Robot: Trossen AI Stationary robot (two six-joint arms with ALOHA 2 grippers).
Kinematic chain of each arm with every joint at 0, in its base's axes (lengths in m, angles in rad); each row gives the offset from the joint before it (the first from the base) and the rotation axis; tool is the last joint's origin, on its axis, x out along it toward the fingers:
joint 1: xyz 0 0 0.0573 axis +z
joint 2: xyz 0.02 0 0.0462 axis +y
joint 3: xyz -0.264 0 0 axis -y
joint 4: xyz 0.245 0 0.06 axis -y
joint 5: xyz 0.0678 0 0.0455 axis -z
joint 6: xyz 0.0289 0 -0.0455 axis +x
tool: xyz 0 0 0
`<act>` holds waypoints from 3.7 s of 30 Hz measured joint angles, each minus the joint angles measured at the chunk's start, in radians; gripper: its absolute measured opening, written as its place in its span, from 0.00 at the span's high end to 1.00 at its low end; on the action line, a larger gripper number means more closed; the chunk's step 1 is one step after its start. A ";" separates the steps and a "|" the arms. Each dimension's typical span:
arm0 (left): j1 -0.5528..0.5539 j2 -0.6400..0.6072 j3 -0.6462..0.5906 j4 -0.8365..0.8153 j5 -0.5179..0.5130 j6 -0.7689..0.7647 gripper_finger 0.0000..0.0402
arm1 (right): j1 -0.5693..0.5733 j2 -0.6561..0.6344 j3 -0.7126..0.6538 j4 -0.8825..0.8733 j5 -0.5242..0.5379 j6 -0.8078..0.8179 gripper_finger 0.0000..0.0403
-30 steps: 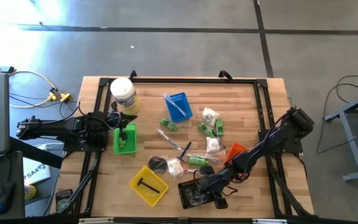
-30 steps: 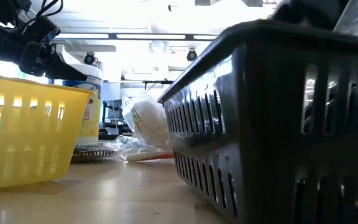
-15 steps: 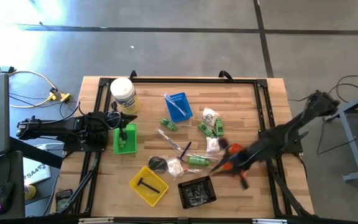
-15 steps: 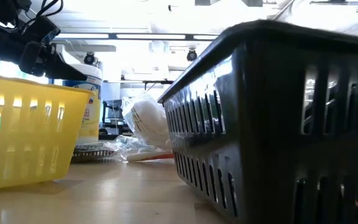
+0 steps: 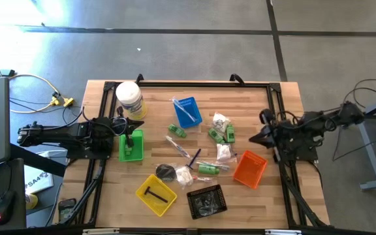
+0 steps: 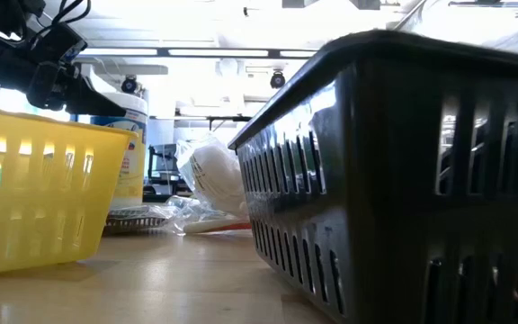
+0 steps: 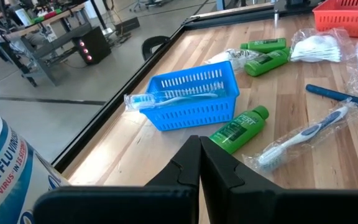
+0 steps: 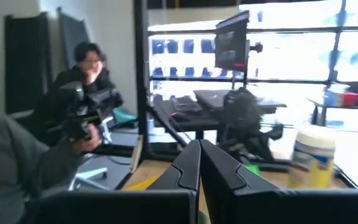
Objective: Pick & Place Travel size toiletries
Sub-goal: Put the white cotton pack into the orange bin
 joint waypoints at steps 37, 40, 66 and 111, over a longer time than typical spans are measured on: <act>0.000 0.001 0.000 0.320 -0.034 0.238 1.00 | -0.148 -0.408 -0.554 0.166 0.094 0.082 0.99; 0.000 0.001 0.000 0.310 -0.037 0.212 1.00 | -0.148 -0.408 -0.555 0.161 0.098 0.030 0.99; 0.000 0.001 0.000 0.231 -0.039 0.087 1.00 | -0.149 -0.406 -0.558 0.366 0.445 -0.054 0.99; 0.000 0.000 0.001 0.231 -0.038 0.133 1.00 | -0.166 0.626 -0.031 0.240 0.260 0.037 0.99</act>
